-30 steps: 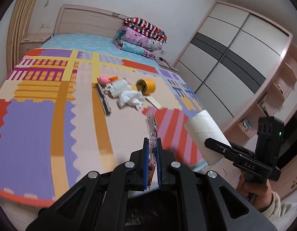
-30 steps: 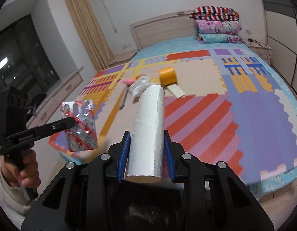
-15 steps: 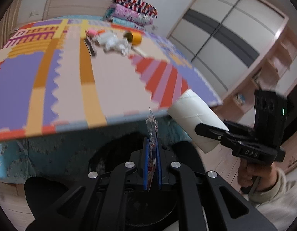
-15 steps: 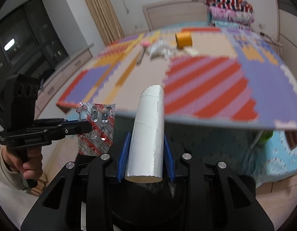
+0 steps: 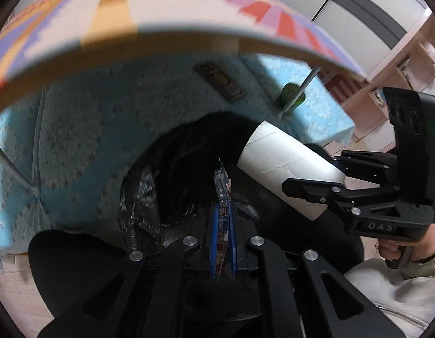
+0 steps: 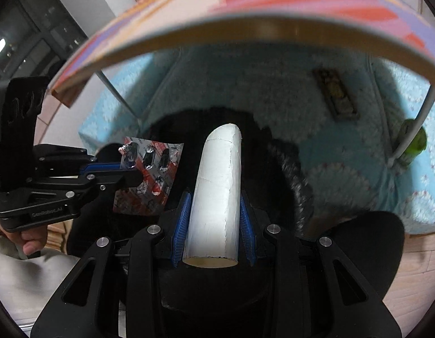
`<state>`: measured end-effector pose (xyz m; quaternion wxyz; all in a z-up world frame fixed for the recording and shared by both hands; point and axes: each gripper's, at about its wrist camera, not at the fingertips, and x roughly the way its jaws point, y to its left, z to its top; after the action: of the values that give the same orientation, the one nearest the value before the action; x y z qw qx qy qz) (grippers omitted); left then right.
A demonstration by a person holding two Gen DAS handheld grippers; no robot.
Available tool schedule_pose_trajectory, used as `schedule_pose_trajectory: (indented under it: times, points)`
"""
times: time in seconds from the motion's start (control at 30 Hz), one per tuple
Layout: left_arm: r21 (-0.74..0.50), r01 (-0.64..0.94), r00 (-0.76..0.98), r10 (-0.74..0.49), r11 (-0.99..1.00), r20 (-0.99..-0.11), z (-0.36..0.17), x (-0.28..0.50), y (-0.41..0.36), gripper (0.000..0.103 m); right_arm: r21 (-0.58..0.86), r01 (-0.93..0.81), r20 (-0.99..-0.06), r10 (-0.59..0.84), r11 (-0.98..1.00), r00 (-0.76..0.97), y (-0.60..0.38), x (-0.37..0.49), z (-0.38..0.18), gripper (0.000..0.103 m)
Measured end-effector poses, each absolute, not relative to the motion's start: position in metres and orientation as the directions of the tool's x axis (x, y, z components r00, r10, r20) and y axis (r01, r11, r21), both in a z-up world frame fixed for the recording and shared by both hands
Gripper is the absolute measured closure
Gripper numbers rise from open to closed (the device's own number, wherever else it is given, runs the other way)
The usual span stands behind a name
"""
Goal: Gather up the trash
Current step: 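Carry the paper roll and blister pack over the black trash bin with both tools, then open both tools to drop the roll and blister pack into the bin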
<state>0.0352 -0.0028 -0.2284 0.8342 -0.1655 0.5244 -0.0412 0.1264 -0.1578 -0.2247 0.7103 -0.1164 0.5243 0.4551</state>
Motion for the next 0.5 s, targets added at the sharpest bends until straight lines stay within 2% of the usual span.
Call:
schedule_pose_trajectory:
  times: [0.13,0.5]
  points:
    - [-0.325,-0.134,0.400,-0.249,0.936,-0.882,-0.251,0.039,0.001,0.096,0.283,-0.778,-0.876,0.482,0.561,0.029,-0.149,0.123,-0.241,0.069]
    - [-0.297,-0.158,0.351,-0.228,0.942,-0.908,-0.263,0.044,0.000,0.096,0.263,-0.777,-0.900,0.435,0.572,0.015,-0.143,0.128,-0.258,0.068]
